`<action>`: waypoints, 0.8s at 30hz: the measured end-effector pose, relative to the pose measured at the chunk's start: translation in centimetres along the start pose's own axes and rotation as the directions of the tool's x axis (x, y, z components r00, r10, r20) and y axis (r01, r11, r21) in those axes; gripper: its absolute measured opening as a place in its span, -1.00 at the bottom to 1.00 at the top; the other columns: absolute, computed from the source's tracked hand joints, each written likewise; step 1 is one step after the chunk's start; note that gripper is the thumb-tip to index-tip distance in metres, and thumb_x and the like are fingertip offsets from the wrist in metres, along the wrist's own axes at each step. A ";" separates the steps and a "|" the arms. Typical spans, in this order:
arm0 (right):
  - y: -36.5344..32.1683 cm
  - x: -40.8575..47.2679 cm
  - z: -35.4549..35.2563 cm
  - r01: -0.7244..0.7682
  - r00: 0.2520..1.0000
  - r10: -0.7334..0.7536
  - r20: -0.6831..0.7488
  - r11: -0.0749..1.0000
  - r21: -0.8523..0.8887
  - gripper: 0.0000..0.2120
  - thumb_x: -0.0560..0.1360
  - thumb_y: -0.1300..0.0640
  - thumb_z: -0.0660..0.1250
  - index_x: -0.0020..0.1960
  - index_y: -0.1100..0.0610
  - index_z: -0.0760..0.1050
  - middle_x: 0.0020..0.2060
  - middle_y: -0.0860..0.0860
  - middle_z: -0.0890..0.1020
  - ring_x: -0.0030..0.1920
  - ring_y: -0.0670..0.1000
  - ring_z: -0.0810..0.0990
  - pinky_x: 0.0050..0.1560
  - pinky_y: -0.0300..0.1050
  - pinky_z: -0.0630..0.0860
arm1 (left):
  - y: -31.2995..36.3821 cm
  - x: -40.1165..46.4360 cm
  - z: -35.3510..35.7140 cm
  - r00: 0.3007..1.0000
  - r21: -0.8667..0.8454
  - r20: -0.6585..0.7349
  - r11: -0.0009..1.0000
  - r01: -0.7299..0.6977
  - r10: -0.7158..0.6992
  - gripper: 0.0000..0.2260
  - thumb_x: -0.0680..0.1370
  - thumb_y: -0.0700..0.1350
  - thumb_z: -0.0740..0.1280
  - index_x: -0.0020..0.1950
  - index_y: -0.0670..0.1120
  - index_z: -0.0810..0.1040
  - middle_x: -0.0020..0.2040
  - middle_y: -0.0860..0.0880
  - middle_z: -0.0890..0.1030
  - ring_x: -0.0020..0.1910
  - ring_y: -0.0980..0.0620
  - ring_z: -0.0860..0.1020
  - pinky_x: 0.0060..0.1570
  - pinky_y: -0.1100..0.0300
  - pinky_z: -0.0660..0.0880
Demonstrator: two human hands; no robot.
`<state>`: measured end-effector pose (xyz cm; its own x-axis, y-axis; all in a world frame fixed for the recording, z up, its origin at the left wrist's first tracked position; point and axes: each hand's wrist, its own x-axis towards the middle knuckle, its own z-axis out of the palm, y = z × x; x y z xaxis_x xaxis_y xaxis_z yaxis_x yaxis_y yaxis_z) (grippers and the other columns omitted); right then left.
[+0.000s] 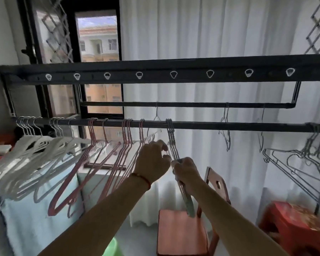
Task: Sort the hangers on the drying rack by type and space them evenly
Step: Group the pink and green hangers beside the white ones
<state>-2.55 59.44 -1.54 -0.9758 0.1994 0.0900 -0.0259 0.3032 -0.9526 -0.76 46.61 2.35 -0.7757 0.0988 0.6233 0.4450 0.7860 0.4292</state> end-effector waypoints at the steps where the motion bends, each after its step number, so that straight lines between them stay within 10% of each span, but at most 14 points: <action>1: -0.1 0.4 -0.4 0.008 1.000 -0.008 -0.002 1.000 -0.001 -0.76 0.59 0.15 0.23 -0.07 0.32 0.55 -0.39 0.08 0.51 -0.49 -0.03 0.46 -0.50 -0.21 0.41 | 0.0 0.1 0.4 1.000 0.004 0.010 1.000 0.014 -0.014 -0.77 0.46 -0.14 0.36 0.11 -0.03 0.57 0.07 -0.01 0.63 0.09 0.00 0.56 0.15 0.09 0.52; 10: -3.6 5.4 -4.4 -0.107 0.993 0.100 0.061 0.986 0.129 -0.79 0.57 0.33 0.10 0.08 0.26 0.49 -0.35 0.10 0.47 -0.52 -0.06 0.33 -0.54 -0.27 0.22 | -0.5 1.5 1.5 0.992 0.046 0.094 0.996 0.077 -0.081 -0.70 0.42 -0.10 0.36 0.15 -0.01 0.50 0.06 -0.02 0.61 0.08 -0.03 0.54 0.10 0.07 0.52; 24: 6.1 4.8 -11.7 0.106 0.984 -0.009 0.179 0.836 -0.539 -0.76 0.39 -0.07 0.38 -0.25 0.11 0.58 -0.44 -0.03 0.55 -0.46 -0.03 0.49 -0.44 -0.16 0.42 | -0.8 1.0 8.7 0.881 0.141 0.404 0.968 0.208 -0.248 -0.61 0.47 -0.09 0.33 0.25 -0.15 0.36 0.16 -0.13 0.53 0.15 -0.15 0.52 0.09 0.02 0.51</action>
<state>-4.81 73.12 -3.53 -0.9987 0.0264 0.0446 -0.0076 0.7768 -0.6297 -5.80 51.37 -3.09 -0.9741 0.1388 0.1786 0.2066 0.8672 0.4531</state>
